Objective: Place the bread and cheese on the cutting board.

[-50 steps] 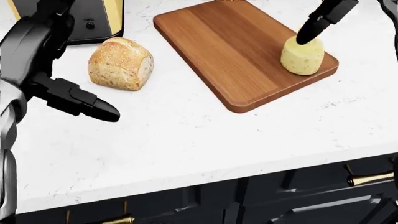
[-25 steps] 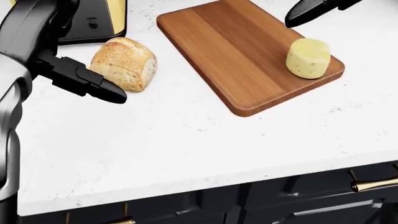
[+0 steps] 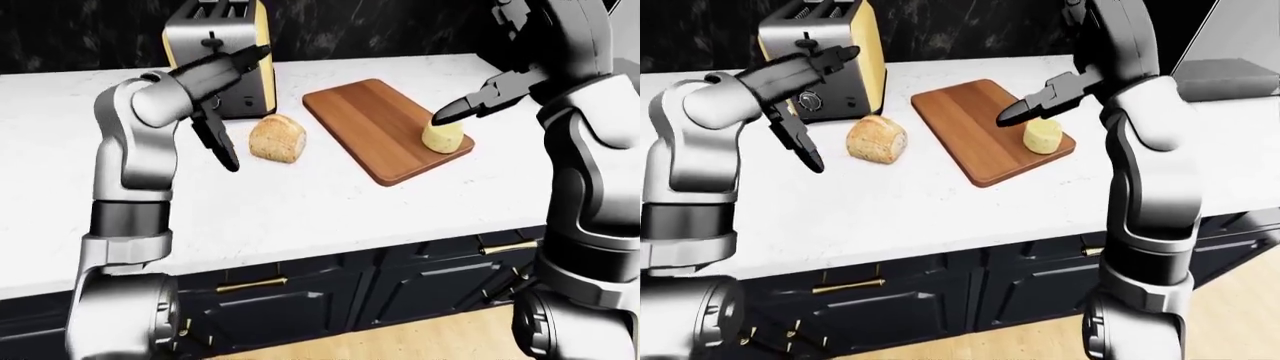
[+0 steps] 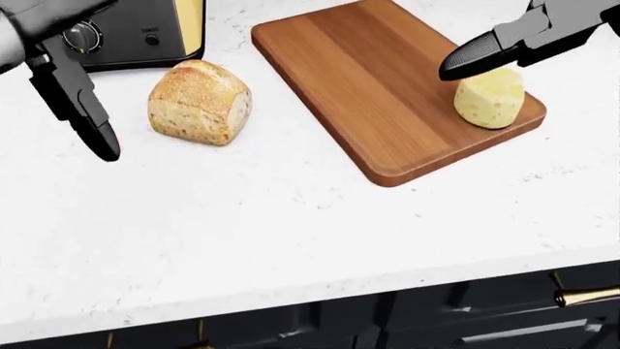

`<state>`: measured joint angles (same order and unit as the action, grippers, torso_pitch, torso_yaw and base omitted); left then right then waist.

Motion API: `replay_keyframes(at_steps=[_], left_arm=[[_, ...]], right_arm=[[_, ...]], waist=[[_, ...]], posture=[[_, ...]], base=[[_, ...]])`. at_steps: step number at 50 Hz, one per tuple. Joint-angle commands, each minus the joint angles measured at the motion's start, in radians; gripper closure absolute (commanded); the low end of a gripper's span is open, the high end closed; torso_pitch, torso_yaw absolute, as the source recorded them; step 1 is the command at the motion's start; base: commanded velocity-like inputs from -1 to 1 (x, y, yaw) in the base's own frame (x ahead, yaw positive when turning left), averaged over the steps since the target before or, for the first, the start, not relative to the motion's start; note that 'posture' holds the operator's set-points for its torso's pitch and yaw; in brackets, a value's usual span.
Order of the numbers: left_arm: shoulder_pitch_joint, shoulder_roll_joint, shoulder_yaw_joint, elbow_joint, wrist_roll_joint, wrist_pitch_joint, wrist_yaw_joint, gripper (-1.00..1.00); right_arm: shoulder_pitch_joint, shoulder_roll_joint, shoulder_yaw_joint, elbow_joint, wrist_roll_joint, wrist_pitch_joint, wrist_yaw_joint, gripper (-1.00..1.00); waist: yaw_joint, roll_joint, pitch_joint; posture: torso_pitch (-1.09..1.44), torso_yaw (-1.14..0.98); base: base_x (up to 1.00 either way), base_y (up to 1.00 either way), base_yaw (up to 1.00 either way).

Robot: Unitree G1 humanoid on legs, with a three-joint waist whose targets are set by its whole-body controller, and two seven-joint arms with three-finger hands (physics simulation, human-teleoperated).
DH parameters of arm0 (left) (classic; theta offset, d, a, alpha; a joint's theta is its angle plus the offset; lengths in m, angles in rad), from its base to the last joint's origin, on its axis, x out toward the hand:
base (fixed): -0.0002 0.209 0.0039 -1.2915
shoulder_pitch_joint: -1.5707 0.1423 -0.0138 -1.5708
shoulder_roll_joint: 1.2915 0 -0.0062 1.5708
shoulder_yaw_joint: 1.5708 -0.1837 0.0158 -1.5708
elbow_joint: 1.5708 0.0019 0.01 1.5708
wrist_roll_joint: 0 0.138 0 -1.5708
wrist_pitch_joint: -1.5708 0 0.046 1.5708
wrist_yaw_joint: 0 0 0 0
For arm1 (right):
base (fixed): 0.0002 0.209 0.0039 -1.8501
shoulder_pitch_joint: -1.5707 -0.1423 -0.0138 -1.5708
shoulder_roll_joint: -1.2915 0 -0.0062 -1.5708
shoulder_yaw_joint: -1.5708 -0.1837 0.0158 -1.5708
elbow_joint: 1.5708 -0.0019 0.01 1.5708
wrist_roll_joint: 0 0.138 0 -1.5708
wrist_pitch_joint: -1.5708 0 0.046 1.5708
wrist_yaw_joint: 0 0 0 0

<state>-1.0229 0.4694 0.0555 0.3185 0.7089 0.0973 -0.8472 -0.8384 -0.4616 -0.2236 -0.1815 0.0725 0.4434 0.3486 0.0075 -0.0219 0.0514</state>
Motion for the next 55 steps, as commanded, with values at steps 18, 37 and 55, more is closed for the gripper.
replay_keyframes(at_steps=[18, 37, 55], left_arm=[[-0.276, -0.055, -0.021, 0.4, 0.206, -0.289, 0.004, -1.0], [-0.463, -0.105, -0.084, 0.837, 0.32, -0.438, 0.2, -1.0], [-0.553, -0.127, -0.11, 1.004, 0.463, -0.399, 0.381, -1.0]], right_arm=[[0.018, -0.023, -0.029, -0.063, 0.034, -0.017, -0.03, -1.0], [0.055, -0.019, -0.038, -0.091, 0.056, -0.01, -0.061, -1.0], [0.138, -0.006, -0.055, -0.132, 0.062, -0.027, -0.085, -1.0]], waist=[[0.003, -0.013, -0.034], [0.002, -0.024, -0.038], [0.0, -0.03, -0.043]], posture=[[0.0, 0.0], [0.0, 0.0], [0.0, 0.0]], base=[[0.0, 0.0, 0.0], [0.0, 0.0, 0.0], [0.0, 0.0, 0.0]])
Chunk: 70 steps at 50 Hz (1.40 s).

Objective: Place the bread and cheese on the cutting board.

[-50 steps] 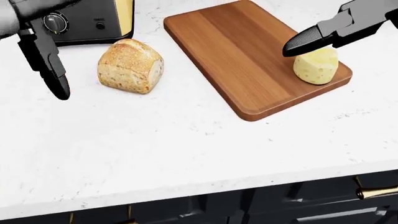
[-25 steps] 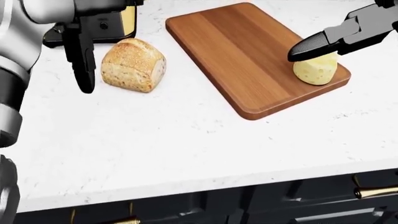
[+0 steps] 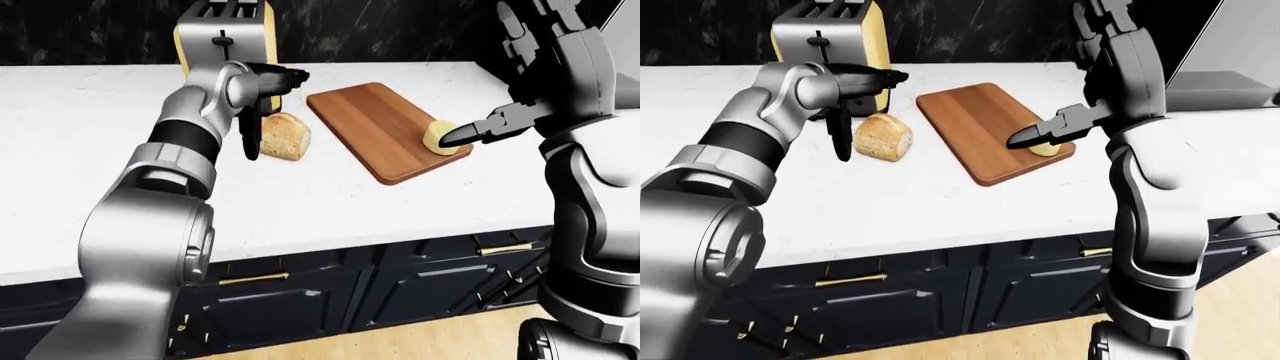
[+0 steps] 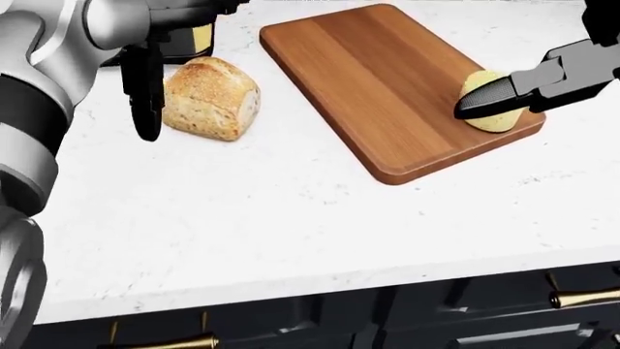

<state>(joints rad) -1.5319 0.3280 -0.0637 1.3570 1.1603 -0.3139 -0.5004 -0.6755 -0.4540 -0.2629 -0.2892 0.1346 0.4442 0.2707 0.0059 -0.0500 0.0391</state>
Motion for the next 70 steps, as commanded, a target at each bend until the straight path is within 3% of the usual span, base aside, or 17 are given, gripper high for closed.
replay_keyframes(at_steps=[1, 10, 30, 36, 47, 60, 64, 67, 68, 69, 70], left_arm=[[-0.045, 0.016, 0.012, -0.031, 0.019, 0.019, 0.036, -1.0], [-0.036, 0.008, 0.018, -0.016, 0.086, 0.03, 0.027, -1.0], [-0.066, -0.041, 0.008, 0.02, 0.301, 0.053, 0.101, -1.0], [-0.071, -0.062, 0.03, 0.022, 0.341, 0.06, 0.088, -1.0], [-0.061, -0.103, 0.078, 0.029, 0.357, 0.076, 0.09, -1.0], [-0.021, -0.123, 0.069, 0.03, 0.399, 0.07, 0.1, -1.0], [-0.022, -0.13, 0.099, 0.03, 0.373, 0.091, 0.056, -1.0], [-0.015, -0.129, 0.095, 0.031, 0.374, 0.088, 0.075, -1.0], [-0.012, -0.131, 0.095, 0.031, 0.374, 0.088, 0.078, -0.78], [-0.009, -0.134, 0.095, 0.032, 0.374, 0.09, 0.086, -0.22], [-0.007, -0.135, 0.095, 0.032, 0.374, 0.091, 0.091, -0.15]], right_arm=[[-0.022, -0.014, -0.016, -0.023, 0.0, -0.029, -0.007, -1.0], [-0.016, -0.004, -0.013, -0.014, -0.005, -0.041, -0.015, -1.0], [0.074, 0.012, -0.044, -0.071, 0.016, -0.046, -0.038, -1.0], [0.099, 0.014, -0.052, -0.077, 0.024, -0.058, -0.044, -1.0], [0.156, 0.012, -0.083, -0.128, 0.042, -0.051, -0.059, -1.0], [0.177, 0.012, -0.093, -0.158, 0.059, -0.033, -0.071, -1.0], [0.186, 0.014, -0.095, -0.158, 0.06, -0.036, -0.071, -1.0], [0.195, 0.02, -0.094, -0.153, 0.057, -0.048, -0.073, -1.0], [0.201, 0.023, -0.093, -0.152, 0.057, -0.053, -0.073, -1.0], [0.203, 0.024, -0.096, -0.157, 0.058, -0.05, -0.074, -1.0], [0.204, 0.023, -0.098, -0.16, 0.06, -0.048, -0.074, -1.0]], waist=[[0.001, -0.001, -0.031], [-0.001, 0.001, -0.032], [-0.002, -0.007, -0.034], [-0.001, -0.008, -0.034], [0.001, -0.012, -0.036], [0.0, -0.014, -0.038], [0.0, -0.013, -0.038], [0.0, -0.014, -0.038], [0.0, -0.014, -0.038], [0.0, -0.014, -0.038], [0.0, -0.014, -0.038]], posture=[[0.0, 0.0], [0.0, 0.0], [0.0, 0.0], [0.0, 0.0], [0.0, 0.0], [0.0, 0.0], [0.0, 0.0], [0.0, 0.0], [0.0, 0.0], [0.0, 0.0], [0.0, 0.0]], base=[[0.0, 0.0, 0.0], [0.0, 0.0, 0.0], [0.0, 0.0, 0.0], [0.0, 0.0, 0.0], [0.0, 0.0, 0.0], [0.0, 0.0, 0.0], [0.0, 0.0, 0.0], [0.0, 0.0, 0.0], [0.0, 0.0, 0.0], [0.0, 0.0, 0.0], [0.0, 0.0, 0.0]])
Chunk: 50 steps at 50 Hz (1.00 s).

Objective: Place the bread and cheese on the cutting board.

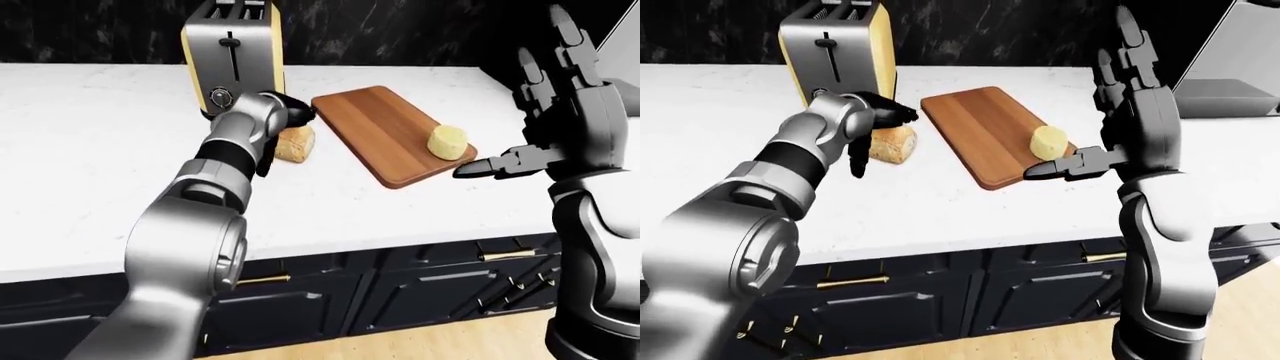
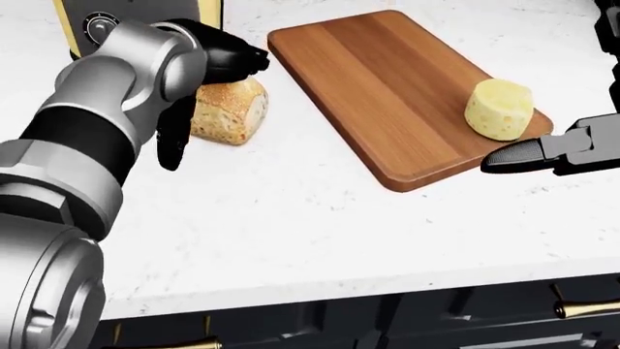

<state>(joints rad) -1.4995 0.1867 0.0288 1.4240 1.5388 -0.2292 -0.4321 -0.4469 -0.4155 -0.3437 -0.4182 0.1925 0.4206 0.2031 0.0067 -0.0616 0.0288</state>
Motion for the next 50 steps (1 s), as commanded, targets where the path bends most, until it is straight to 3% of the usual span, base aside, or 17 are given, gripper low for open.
replay_keyframes(at_steps=[1, 15, 20, 27, 34, 43, 50], left_arm=[[-0.037, 0.005, 0.003, -0.035, -0.005, 0.008, 0.027, -0.15], [-0.014, -0.004, -0.001, -0.035, -0.009, -0.013, 0.043, -0.04], [-0.069, -0.007, 0.014, -0.037, -0.035, -0.02, 0.06, 0.2], [-0.122, -0.029, 0.013, -0.039, -0.066, -0.042, 0.068, 0.24], [-0.165, -0.049, 0.045, -0.043, -0.156, -0.077, 0.075, 0.42], [-0.188, -0.074, 0.022, -0.044, -0.214, -0.089, 0.089, 0.51], [-0.218, -0.118, 0.023, -0.043, -0.243, -0.015, 0.133, 0.58]], right_arm=[[-0.021, -0.017, -0.021, -0.032, 0.003, -0.024, -0.006, -1.0], [-0.021, -0.032, -0.04, -0.044, 0.024, -0.014, -0.018, -1.0], [-0.034, -0.026, -0.022, -0.04, 0.022, -0.01, -0.027, -1.0], [-0.029, -0.02, -0.02, -0.053, 0.024, -0.005, -0.028, -1.0], [-0.02, -0.018, -0.027, -0.052, 0.029, -0.013, -0.026, -1.0], [-0.011, -0.014, -0.029, -0.06, 0.032, -0.018, -0.031, -1.0], [0.013, -0.022, -0.064, -0.098, 0.059, 0.002, -0.034, -1.0]], waist=[[0.0, -0.002, -0.028], [-0.001, -0.001, -0.03], [-0.001, -0.002, -0.03], [0.001, -0.007, -0.025], [0.002, -0.009, -0.021], [0.003, -0.01, -0.019], [0.004, -0.014, -0.018]], posture=[[0.0, 0.0], [0.0, 0.0], [0.0, 0.0], [0.0, 0.0], [0.0, 0.0], [0.0, 0.0], [0.0, 0.0]], base=[[0.0, 0.0, 0.0], [0.0, 0.0, 0.0], [0.0, 0.0, 0.0], [0.0, 0.0, 0.0], [0.0, 0.0, 0.0], [0.0, 0.0, 0.0], [0.0, 0.0, 0.0]])
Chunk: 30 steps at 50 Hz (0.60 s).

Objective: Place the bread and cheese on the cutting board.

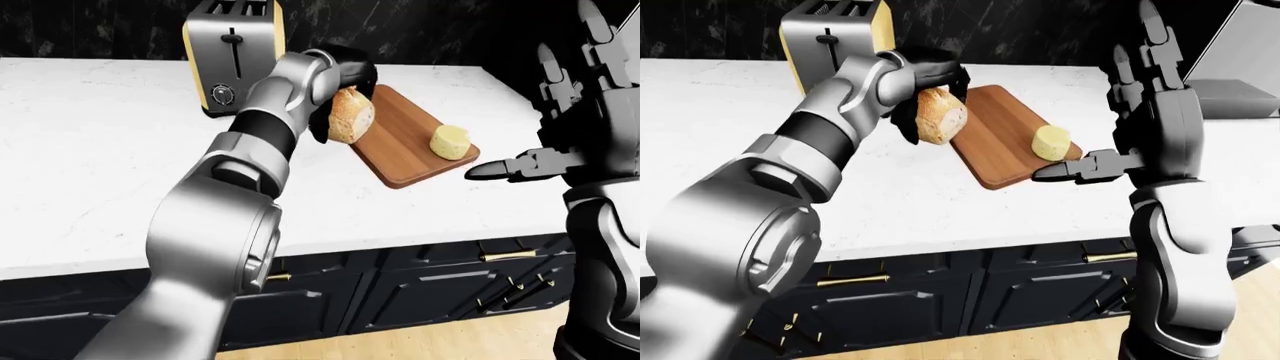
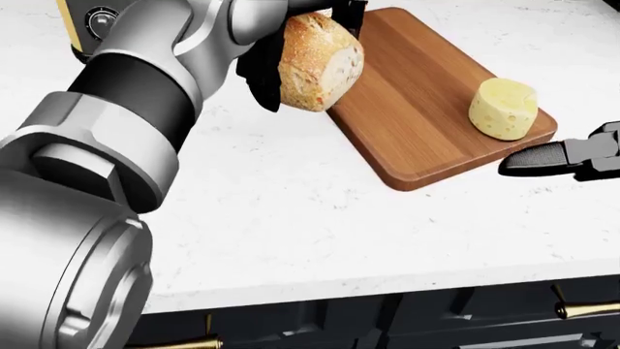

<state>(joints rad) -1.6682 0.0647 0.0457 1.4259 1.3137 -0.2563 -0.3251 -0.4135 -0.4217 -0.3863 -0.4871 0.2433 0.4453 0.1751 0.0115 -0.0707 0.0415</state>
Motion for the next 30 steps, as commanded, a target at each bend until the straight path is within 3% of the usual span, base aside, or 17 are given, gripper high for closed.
replay_keyframes(at_steps=[1, 22, 25, 30], left_arm=[[-0.049, 0.001, 0.004, -0.045, -0.02, 0.01, 0.029, 0.58], [-0.054, -0.091, -0.017, -0.045, -0.049, -0.045, 0.043, 0.54], [-0.043, -0.098, -0.02, -0.044, -0.045, -0.04, 0.058, 0.54], [-0.043, -0.105, -0.017, -0.044, -0.047, -0.037, 0.064, 0.55]], right_arm=[[-0.013, -0.018, -0.027, -0.034, 0.013, -0.024, -0.006, -1.0], [0.083, -0.066, -0.151, -0.124, 0.113, 0.01, -0.011, -1.0], [0.042, -0.1, -0.112, -0.178, 0.135, 0.076, 0.01, -1.0], [-0.011, -0.127, -0.103, -0.206, 0.152, 0.133, 0.028, -1.0]], waist=[[0.0, -0.006, -0.03], [0.002, -0.023, -0.025], [0.002, -0.024, -0.025], [0.0, -0.023, -0.026]], posture=[[0.0, 0.0], [0.0, 0.0], [0.0, 0.0], [0.0, 0.0]], base=[[0.0, 0.0, 0.0], [0.0, 0.0, 0.0], [0.0, 0.0, 0.0], [0.0, 0.0, 0.0]])
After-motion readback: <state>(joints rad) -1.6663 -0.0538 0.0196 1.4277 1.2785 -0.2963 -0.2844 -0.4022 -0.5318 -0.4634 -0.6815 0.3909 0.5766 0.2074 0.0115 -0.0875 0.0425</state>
